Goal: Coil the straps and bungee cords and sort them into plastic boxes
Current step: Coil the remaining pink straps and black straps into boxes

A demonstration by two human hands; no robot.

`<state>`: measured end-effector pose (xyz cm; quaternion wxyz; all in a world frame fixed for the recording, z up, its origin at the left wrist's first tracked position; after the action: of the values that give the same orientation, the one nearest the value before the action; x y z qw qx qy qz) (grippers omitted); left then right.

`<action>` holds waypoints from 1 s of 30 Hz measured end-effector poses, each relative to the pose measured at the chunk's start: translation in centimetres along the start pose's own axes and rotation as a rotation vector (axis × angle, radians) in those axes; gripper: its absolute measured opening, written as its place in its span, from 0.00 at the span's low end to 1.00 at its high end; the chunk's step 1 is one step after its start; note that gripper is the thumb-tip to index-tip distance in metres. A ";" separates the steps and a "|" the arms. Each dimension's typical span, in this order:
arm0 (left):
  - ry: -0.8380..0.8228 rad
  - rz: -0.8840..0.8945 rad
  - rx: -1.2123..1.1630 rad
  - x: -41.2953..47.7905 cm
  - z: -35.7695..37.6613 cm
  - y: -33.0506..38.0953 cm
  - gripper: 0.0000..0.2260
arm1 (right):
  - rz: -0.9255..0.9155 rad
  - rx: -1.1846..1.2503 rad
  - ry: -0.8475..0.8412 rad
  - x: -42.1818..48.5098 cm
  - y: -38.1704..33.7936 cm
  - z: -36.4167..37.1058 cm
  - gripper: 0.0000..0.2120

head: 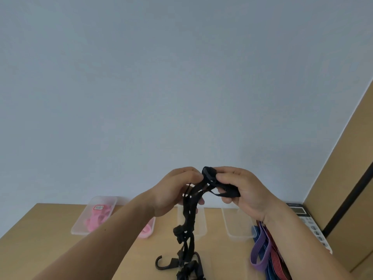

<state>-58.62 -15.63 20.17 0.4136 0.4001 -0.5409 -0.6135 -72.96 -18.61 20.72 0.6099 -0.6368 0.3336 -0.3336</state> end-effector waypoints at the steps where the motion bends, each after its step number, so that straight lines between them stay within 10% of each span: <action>1: -0.027 0.008 0.006 -0.1 0.2 0.2 0.14 | -0.019 -0.027 -0.024 -0.1 -0.2 0.2 0.15; 7: -0.045 0.040 -0.093 -0.5 0.2 0.2 0.03 | -0.023 -0.020 -0.039 -0.4 0.0 -0.1 0.09; 30: 0.018 0.232 -0.225 -0.1 0.1 1.5 0.10 | 0.010 0.120 0.160 -0.3 0.3 1.0 0.07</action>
<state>-58.60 -15.63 21.69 0.5288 0.2915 -0.5075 -0.6147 -72.30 -17.80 20.41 0.6201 -0.5687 0.3638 -0.3995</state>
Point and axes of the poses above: each hand's wrist, its own x-axis towards the middle knuckle, its own z-axis out of the palm, y = z × x, the point moved 7 cm from there along x, towards the middle knuckle, and after that the axes turned 4 degrees about -x, right-handed, at the moved point
